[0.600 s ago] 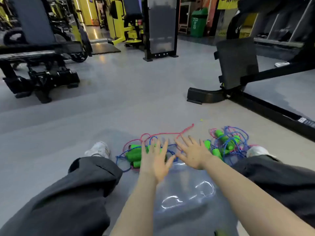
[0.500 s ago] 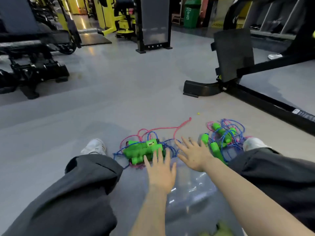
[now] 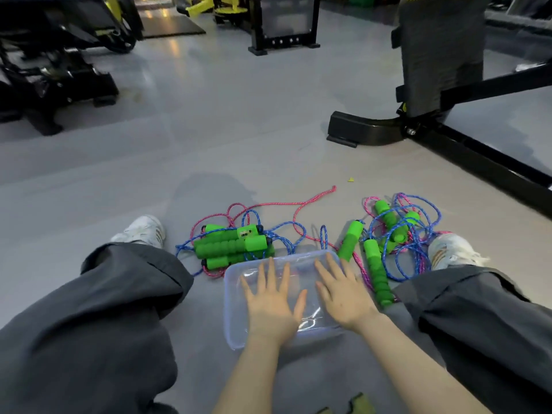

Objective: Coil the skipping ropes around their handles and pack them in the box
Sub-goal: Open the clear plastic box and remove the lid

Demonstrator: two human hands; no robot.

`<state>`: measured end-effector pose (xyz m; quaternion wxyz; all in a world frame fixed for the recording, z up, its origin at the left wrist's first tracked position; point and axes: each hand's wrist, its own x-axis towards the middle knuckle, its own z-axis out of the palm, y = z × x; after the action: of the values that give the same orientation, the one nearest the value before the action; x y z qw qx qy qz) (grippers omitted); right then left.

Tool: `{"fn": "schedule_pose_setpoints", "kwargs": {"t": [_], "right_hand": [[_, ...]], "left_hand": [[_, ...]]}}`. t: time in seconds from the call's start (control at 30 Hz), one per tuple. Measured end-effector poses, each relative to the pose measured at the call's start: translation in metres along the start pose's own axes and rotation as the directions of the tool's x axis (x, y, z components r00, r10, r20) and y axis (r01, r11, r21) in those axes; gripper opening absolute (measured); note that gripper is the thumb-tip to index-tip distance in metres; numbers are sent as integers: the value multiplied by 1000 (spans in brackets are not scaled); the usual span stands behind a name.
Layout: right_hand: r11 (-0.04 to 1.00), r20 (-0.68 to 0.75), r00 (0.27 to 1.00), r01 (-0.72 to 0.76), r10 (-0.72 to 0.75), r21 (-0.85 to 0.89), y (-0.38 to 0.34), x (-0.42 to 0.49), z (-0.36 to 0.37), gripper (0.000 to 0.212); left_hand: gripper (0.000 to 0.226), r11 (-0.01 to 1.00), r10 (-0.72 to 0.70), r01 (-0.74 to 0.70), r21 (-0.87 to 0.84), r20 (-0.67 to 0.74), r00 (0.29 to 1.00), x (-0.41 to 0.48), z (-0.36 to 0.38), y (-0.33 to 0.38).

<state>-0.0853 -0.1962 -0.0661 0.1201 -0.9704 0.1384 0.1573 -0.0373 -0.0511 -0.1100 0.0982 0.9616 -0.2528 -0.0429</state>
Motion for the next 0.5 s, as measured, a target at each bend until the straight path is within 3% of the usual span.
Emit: {"fn": "schedule_pose_setpoints", "kwargs": {"t": [0.1,0.17,0.2,0.27,0.37,0.43,0.5], "right_hand": [[995,-82,997,20,-12,98,7,-2,5,54],[948,-179,978,-48,110,316,10,0,9,55],[856,-175,958,-111,228,504,11,2,8,52],[630,-32,923,-237,385,739,15,9,6,44],[418,168,894,-352,416,838,22,16,-2,44],[267,261,881,-382,394,885,24,14,-7,31],[185,287,883,-373,371,909,25,14,-8,17]], "left_hand": [[64,998,-25,27,49,-33,999,-1,-3,-1],[68,995,-59,62,79,-36,998,-4,-7,-1],[69,994,-69,73,87,-48,996,-6,-10,-1],[68,995,-55,58,82,-45,997,-8,-9,-2],[63,992,42,-38,117,-32,999,-6,-8,-6],[57,980,164,-163,117,-1,986,-4,-7,-7],[64,972,217,-218,92,29,976,-1,-7,-9]]}}
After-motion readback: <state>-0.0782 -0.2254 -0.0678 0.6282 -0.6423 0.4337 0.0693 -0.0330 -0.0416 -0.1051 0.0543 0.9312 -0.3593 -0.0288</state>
